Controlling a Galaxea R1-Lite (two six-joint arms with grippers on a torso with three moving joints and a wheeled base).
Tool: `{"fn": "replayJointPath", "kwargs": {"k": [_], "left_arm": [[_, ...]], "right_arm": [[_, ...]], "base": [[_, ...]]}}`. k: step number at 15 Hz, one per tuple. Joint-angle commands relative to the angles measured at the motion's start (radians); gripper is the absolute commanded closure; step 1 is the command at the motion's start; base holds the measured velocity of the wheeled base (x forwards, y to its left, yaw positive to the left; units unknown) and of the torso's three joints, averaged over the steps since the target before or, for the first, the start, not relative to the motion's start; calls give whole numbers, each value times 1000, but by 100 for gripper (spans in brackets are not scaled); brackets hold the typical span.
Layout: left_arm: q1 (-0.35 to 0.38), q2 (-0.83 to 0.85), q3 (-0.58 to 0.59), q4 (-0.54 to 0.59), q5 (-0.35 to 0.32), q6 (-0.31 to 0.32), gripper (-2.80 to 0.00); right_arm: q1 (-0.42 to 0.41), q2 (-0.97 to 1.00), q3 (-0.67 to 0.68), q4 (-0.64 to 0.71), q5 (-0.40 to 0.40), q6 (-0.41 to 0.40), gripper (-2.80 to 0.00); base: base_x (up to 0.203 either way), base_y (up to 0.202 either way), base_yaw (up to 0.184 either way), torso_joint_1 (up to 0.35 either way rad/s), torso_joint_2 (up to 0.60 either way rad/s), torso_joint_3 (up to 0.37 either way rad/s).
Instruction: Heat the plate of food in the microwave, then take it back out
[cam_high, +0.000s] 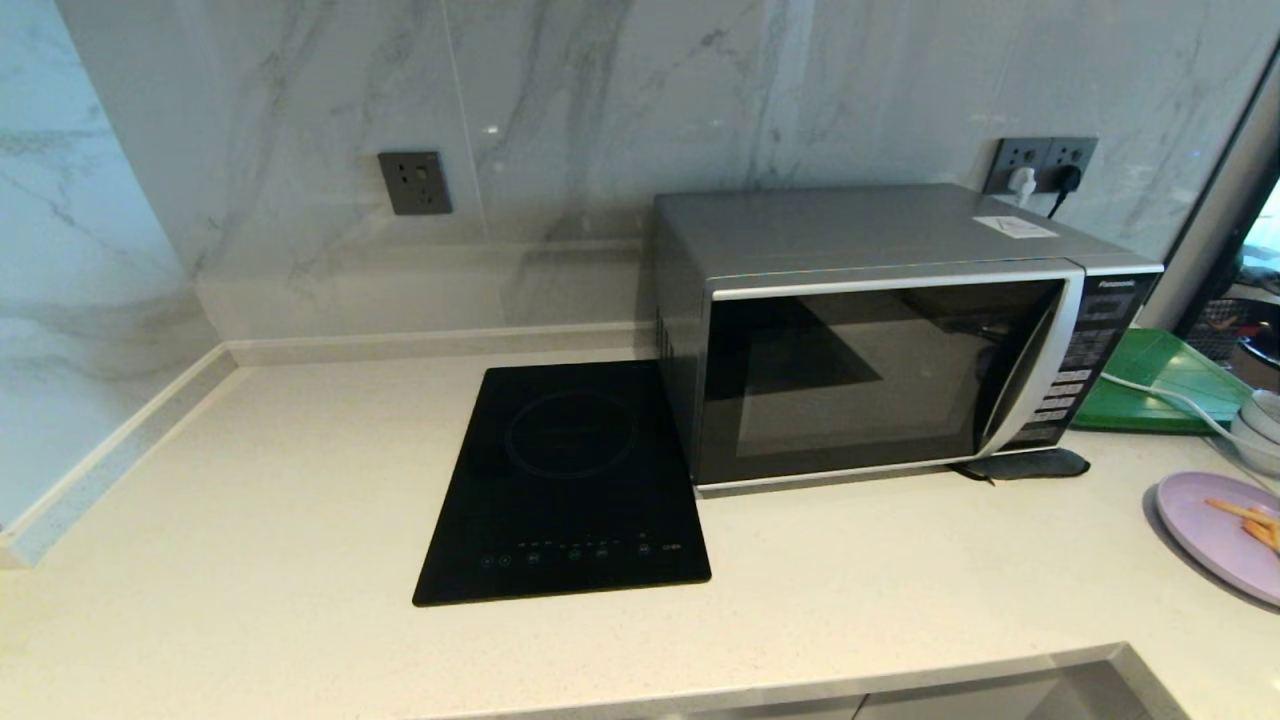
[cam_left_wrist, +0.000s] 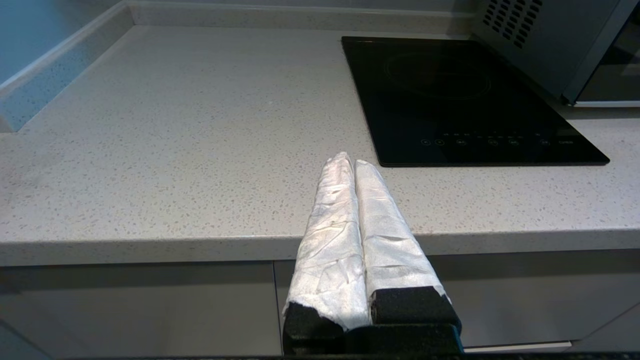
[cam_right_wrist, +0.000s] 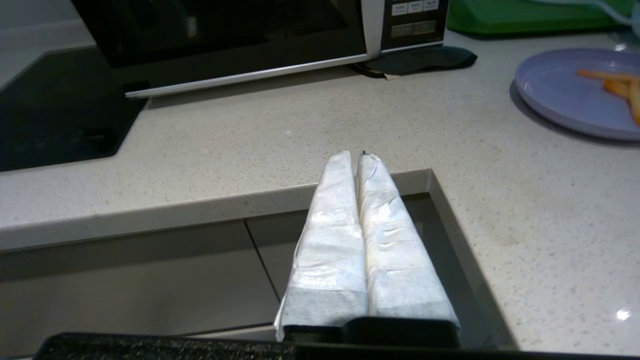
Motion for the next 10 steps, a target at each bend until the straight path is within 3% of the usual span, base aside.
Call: {"fn": "replayJointPath", "kwargs": {"k": [1,10], "left_arm": [[0,1,0,0,0,-1,0],[0,1,0,0,0,-1,0]], "right_arm": [[0,1,2,0,0,1,0],[0,1,2,0,0,3,0]], "base": [[0,0,0,0,0,0],[0,0,0,0,0,0]]}}
